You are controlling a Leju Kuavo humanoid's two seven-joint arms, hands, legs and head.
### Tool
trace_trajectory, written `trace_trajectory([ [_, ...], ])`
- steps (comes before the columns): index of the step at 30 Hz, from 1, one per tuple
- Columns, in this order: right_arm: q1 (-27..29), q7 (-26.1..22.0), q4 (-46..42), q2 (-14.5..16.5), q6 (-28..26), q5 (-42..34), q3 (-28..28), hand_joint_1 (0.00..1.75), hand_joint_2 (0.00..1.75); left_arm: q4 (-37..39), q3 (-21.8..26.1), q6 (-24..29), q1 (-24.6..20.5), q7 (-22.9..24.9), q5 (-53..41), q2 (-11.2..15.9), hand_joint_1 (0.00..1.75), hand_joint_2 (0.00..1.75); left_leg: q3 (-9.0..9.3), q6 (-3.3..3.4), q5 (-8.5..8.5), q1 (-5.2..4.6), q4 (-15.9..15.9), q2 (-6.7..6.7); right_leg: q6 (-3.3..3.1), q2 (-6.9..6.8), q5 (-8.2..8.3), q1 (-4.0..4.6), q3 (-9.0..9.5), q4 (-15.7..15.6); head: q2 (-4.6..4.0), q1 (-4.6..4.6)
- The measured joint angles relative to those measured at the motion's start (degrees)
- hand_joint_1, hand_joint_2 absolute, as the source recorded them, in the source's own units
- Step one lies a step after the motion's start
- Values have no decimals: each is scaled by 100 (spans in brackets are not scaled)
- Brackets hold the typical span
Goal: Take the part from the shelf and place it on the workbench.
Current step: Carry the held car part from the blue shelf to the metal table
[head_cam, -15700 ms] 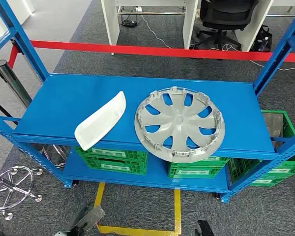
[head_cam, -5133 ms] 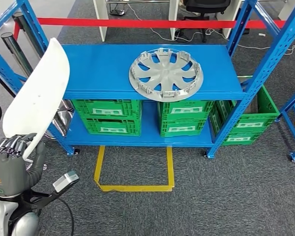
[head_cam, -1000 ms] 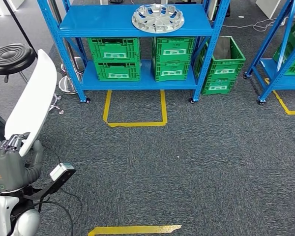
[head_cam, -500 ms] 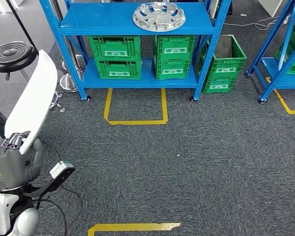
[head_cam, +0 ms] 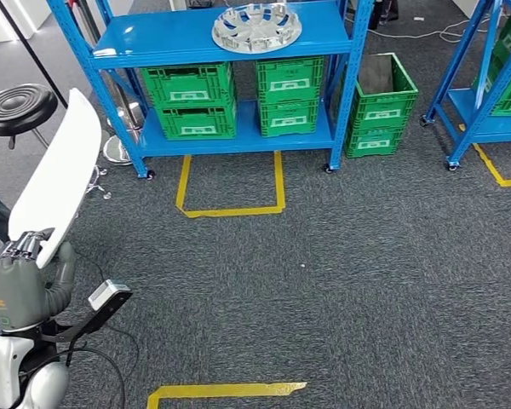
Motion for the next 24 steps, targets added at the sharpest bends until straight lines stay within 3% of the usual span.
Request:
trace_trajectory([
  [2,-1,-4,1,0,-1,-11,16,0,0,0,-7,0,2,3,-1,5,175,175,-17,113,106,0,-9,0,-21,-1,9,23,-7,3,0,2],
  [3,-1,-6,1,0,-1,-19,25,0,0,0,-8,0,3,2,-1,6,175,175,-25,127,148,1,-12,0,-27,-1,12,31,-12,5,0,2],
  [9,-4,-14,2,0,-5,-48,51,0,0,0,-10,0,8,-31,-1,1,175,175,-58,-132,193,11,-17,-3,-30,-9,18,42,-49,8,0,5],
  [24,-19,-57,2,0,-175,-74,131,0,0,-2,19,0,50,-122,6,-9,175,175,-129,-102,170,-14,36,-6,44,-11,60,17,-49,-61,0,8],
])
